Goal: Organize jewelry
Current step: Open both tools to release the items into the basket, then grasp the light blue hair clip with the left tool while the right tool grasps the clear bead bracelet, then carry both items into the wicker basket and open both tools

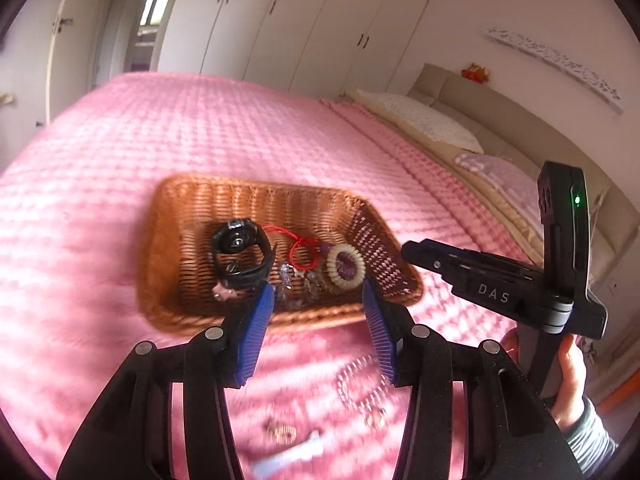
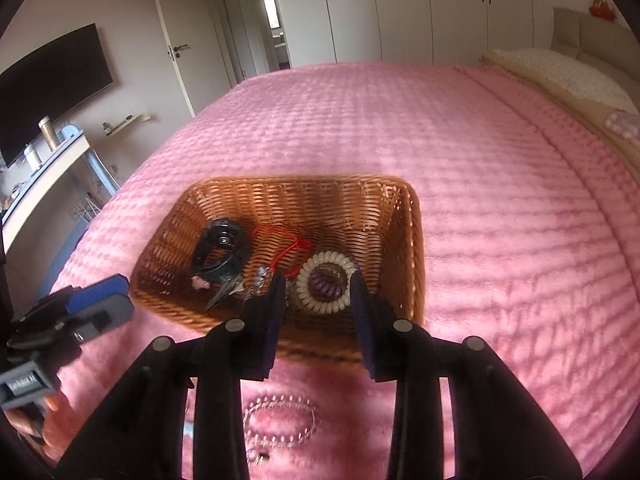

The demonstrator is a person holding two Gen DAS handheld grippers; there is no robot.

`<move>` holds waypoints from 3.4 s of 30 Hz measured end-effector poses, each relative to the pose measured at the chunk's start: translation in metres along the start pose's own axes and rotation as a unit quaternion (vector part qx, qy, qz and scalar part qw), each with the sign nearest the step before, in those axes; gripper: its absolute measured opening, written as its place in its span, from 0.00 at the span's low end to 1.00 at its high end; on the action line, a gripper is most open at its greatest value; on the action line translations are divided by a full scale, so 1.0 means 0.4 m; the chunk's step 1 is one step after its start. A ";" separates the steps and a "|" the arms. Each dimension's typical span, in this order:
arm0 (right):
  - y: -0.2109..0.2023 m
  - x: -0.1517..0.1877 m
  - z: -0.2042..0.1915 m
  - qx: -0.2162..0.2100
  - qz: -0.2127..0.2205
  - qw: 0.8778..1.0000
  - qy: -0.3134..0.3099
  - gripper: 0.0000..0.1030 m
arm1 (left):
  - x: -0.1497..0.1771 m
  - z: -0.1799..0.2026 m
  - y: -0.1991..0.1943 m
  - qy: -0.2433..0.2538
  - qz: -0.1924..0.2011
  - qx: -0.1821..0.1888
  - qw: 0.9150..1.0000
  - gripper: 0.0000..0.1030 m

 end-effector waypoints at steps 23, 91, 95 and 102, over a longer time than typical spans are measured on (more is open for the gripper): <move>-0.006 0.242 -0.018 0.025 -0.010 0.999 -0.032 0.30 | 0.289 -0.097 -0.024 0.042 -0.089 -0.046 0.994 0.43; -0.186 0.152 -0.153 -0.044 0.062 0.996 -0.056 0.06 | 0.202 0.028 -0.125 0.056 -0.014 -0.062 0.996 0.10; -0.204 0.063 -0.164 -0.036 0.081 0.994 -0.067 0.06 | 0.091 0.036 -0.132 0.058 0.008 -0.067 0.996 0.10; -0.156 -0.072 -0.170 -0.018 0.100 0.992 -0.073 0.06 | -0.063 0.031 -0.034 0.033 0.034 -0.042 0.998 0.10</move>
Point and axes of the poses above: each gripper's, at about its wrist camera, not at the fingertips, and y roughly the way its jaws point, z to its right, x to its underside, the point moved 8 cm from there along y, roughly the way its jaws point, and after that the axes turned 3 degrees about z, right-handed, at the moved point
